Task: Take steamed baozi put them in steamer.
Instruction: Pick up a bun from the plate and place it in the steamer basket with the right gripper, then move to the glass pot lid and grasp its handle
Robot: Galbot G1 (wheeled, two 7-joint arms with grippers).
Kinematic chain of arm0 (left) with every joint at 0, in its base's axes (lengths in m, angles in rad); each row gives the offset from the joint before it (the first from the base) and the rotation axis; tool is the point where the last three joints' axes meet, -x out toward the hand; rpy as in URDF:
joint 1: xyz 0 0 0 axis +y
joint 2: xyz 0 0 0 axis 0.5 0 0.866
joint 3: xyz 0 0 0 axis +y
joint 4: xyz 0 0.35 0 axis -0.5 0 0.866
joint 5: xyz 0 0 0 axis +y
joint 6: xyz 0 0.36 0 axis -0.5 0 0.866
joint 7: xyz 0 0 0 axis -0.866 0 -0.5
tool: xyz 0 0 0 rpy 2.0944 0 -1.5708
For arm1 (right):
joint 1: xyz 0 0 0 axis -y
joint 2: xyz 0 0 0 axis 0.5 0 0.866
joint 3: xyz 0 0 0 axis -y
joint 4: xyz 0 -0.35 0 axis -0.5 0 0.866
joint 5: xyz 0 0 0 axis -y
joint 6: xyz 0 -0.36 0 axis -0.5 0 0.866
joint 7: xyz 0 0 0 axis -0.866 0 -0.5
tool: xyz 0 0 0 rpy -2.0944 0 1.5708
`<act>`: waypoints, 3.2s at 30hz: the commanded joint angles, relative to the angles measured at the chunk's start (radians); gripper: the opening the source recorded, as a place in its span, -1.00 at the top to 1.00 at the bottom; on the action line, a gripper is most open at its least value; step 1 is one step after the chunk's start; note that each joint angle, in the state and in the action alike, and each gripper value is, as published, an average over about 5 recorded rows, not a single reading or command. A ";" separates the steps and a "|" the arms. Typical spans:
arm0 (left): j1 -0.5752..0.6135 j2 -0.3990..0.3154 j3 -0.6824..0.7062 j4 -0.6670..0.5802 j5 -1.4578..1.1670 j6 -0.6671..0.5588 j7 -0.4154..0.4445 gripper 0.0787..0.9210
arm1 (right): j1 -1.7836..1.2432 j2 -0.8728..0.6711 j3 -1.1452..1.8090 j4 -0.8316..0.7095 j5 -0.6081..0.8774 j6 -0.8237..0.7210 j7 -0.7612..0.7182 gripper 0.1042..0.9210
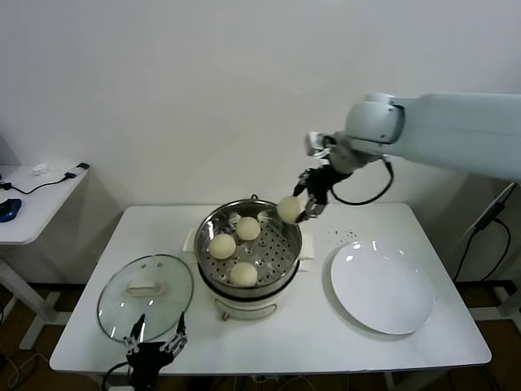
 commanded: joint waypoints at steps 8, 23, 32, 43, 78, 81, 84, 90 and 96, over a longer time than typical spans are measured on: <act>-0.003 0.002 -0.010 -0.001 -0.003 -0.004 0.001 -0.77 | -0.273 0.187 -0.030 -0.123 -0.083 -0.108 0.187 -0.34; -0.004 0.004 -0.020 0.002 -0.012 0.001 0.000 -0.77 | -0.371 0.184 0.052 -0.208 -0.119 -0.100 0.170 -0.34; -0.001 0.003 -0.022 -0.010 -0.014 0.010 0.003 -0.77 | -0.258 0.151 0.060 -0.228 -0.111 0.021 0.010 -0.54; 0.000 0.018 -0.023 -0.045 -0.065 0.039 -0.006 -0.77 | -0.273 -0.077 0.436 -0.262 0.052 0.070 0.318 -0.76; -0.179 0.146 -0.083 0.078 0.015 -0.118 -0.033 -0.77 | -2.388 -0.050 2.353 0.030 -0.577 0.582 0.700 -0.76; -0.175 0.146 -0.084 0.104 0.059 -0.144 -0.055 -0.77 | -2.407 0.025 2.346 -0.011 -0.615 0.692 0.674 -0.76; -0.172 0.145 -0.085 0.127 0.114 -0.172 -0.077 -0.77 | -2.430 0.076 2.333 -0.029 -0.633 0.735 0.669 -0.76; -0.177 0.157 -0.087 0.166 0.338 -0.227 -0.158 -0.77 | -2.488 0.110 2.315 0.012 -0.683 0.649 0.704 -0.76; -0.193 0.236 -0.103 0.274 0.823 -0.247 -0.298 -0.77 | -2.509 0.119 2.302 0.055 -0.709 0.592 0.735 -0.76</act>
